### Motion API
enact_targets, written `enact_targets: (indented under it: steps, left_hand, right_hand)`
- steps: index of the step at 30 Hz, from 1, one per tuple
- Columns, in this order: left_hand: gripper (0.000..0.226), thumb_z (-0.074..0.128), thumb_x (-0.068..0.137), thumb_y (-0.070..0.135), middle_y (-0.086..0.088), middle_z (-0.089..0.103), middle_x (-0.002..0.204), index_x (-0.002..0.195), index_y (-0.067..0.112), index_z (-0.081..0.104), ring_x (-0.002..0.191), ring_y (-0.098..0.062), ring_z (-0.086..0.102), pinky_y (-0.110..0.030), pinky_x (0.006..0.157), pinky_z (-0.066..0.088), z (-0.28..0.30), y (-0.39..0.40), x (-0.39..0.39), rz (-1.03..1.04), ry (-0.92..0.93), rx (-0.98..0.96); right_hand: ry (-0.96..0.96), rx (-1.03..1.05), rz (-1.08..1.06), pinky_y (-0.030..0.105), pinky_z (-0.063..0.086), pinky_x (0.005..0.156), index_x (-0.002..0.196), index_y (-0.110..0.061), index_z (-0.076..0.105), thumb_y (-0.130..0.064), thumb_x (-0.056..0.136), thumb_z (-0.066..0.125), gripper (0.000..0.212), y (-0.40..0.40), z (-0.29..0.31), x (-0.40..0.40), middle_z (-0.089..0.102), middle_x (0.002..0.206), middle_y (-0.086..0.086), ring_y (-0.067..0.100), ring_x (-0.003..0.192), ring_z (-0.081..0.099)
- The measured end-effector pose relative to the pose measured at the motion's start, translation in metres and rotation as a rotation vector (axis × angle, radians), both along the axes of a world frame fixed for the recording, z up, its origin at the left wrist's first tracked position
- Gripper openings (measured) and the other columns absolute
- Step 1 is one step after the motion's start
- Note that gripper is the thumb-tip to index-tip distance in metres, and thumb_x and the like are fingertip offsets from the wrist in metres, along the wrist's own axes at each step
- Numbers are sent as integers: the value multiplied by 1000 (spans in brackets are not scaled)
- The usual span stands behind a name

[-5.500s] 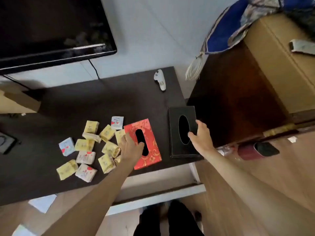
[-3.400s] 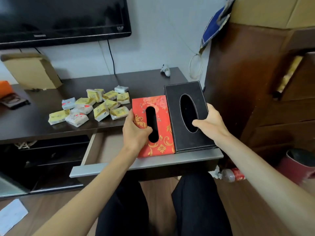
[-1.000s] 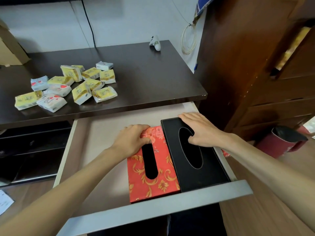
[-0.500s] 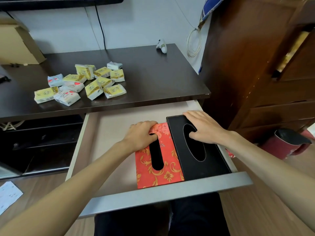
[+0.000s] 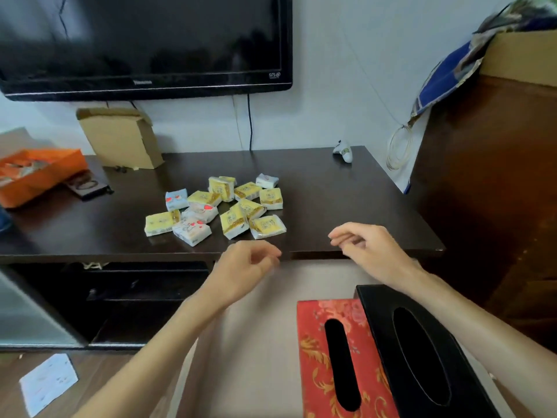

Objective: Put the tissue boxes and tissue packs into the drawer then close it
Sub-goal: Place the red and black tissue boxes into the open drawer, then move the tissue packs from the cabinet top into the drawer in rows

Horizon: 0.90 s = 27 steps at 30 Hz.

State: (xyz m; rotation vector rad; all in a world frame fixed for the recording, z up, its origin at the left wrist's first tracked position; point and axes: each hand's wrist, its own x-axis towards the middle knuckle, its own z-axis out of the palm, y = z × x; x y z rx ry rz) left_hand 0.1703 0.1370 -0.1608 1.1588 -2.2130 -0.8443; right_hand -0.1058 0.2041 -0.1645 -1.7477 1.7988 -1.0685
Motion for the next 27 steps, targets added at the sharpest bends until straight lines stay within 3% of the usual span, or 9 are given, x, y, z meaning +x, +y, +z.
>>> enact_targets:
  steps: [6, 10, 13, 17, 22, 25, 27]
  left_hand:
    - [23, 63, 93, 20, 14, 72, 103, 112, 26, 73, 95, -4, 66, -24, 81, 54, 8, -66, 38, 261, -17, -171]
    - [42, 68, 88, 21, 4, 62, 129, 130, 22, 61, 115, -15, 59, -32, 97, 51, 7, -106, 40, 209, -168, -243]
    - [59, 71, 88, 32, 1, 53, 143, 142, 22, 50, 129, -18, 50, -29, 103, 41, -1, -125, 36, 156, -306, -221]
    - [58, 70, 86, 44, 4, 54, 139, 138, 26, 54, 123, -15, 53, -30, 97, 48, -5, -134, 35, 128, -402, -246]
    - [59, 71, 82, 53, 5, 52, 132, 134, 29, 56, 119, -15, 52, -33, 95, 51, -2, -127, 38, 89, -461, -256]
    - [62, 74, 80, 55, 6, 51, 129, 133, 29, 54, 117, -14, 52, -34, 94, 51, 3, -123, 42, 68, -481, -221]
    - [66, 75, 79, 54, 6, 51, 130, 135, 29, 53, 118, -14, 52, -35, 95, 51, 7, -120, 45, 61, -465, -213]
  right_hand:
    - [59, 3, 87, 40, 56, 94, 105, -30, 78, -15, 92, 62, 26, -91, 11, 53, 75, 101, -17, 2, 98, 68]
    - [281, 25, 171, 43, 51, 93, 112, -32, 74, -26, 95, 62, 21, -133, -2, 82, 62, 128, -16, 11, 119, 55]
    - [439, 24, 187, 35, 44, 79, 117, -33, 70, -34, 97, 58, 23, -146, -12, 86, 58, 125, -17, 8, 119, 51]
    - [552, -2, 207, 28, 39, 73, 119, -33, 66, -41, 101, 52, 24, -141, -20, 74, 56, 123, -19, 6, 113, 50]
    - [700, 14, 91, 30, 39, 69, 103, -28, 66, -42, 103, 45, 25, -139, -6, 50, 59, 111, -13, 11, 101, 55]
    - [692, -79, 85, 27, 37, 68, 102, -26, 69, -39, 104, 48, 25, -150, 4, 55, 60, 110, -13, 9, 100, 53]
    - [631, -118, 166, 26, 40, 72, 111, -28, 69, -34, 102, 55, 18, -166, 12, 69, 62, 117, -12, 10, 110, 55]
